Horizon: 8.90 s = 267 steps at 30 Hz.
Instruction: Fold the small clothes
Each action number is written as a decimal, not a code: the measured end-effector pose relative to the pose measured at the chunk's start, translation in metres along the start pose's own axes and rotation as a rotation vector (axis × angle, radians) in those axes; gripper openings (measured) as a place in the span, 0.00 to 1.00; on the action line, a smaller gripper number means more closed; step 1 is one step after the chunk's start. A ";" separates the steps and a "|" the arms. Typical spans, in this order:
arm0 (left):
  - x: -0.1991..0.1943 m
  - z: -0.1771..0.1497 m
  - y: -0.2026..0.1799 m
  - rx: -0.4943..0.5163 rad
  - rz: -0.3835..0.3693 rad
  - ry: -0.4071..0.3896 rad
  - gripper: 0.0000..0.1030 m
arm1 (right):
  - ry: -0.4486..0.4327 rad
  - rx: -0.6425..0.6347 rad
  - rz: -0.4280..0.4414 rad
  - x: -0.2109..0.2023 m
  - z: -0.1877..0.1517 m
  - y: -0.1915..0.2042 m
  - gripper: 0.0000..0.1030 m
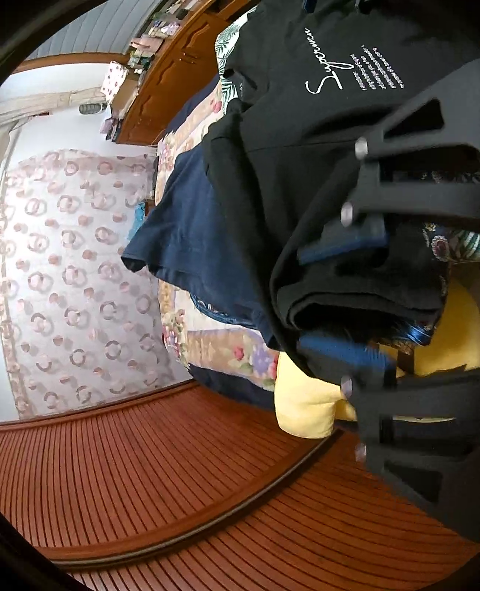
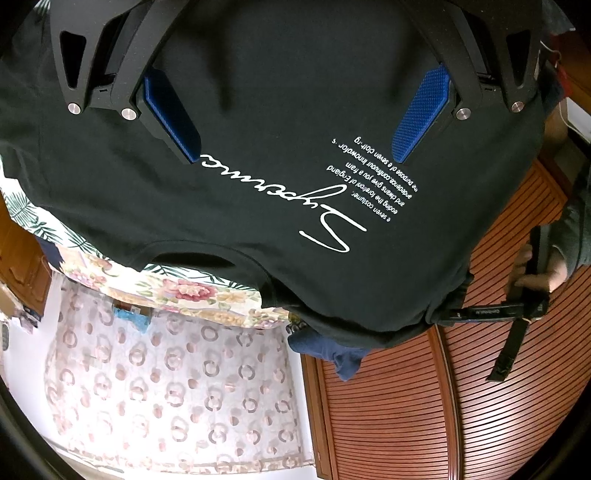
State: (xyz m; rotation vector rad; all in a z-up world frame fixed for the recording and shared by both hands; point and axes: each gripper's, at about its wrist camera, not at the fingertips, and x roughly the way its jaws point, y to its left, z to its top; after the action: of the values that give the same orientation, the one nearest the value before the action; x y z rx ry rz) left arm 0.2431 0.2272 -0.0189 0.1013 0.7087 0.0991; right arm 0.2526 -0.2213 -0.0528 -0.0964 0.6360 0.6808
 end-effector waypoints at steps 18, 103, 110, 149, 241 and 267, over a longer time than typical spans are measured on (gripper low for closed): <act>-0.099 0.039 -0.083 0.105 -0.200 -0.210 0.05 | -0.004 0.011 -0.010 -0.005 0.000 -0.007 1.00; -0.011 -0.111 -0.120 0.043 -0.239 0.190 0.91 | 0.252 -0.054 0.073 0.036 0.015 -0.029 0.04; -0.011 -0.111 -0.120 0.043 -0.239 0.190 0.91 | 0.162 -0.027 -0.201 0.012 0.036 -0.075 0.03; -0.049 0.030 -0.109 0.061 -0.210 -0.155 0.92 | 0.195 -0.190 0.056 0.041 -0.004 0.024 0.14; -0.036 -0.090 -0.290 0.302 -0.438 0.162 0.96 | -0.082 0.082 -0.236 -0.118 0.034 -0.005 0.05; -0.041 -0.089 -0.286 0.317 -0.418 0.149 0.96 | 0.114 0.127 -0.208 -0.062 0.014 0.011 0.56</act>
State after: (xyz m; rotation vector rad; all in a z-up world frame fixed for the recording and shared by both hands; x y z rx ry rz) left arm 0.1703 -0.0559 -0.0963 0.2478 0.8768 -0.4110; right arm 0.2159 -0.2429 -0.0044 -0.0827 0.7652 0.4352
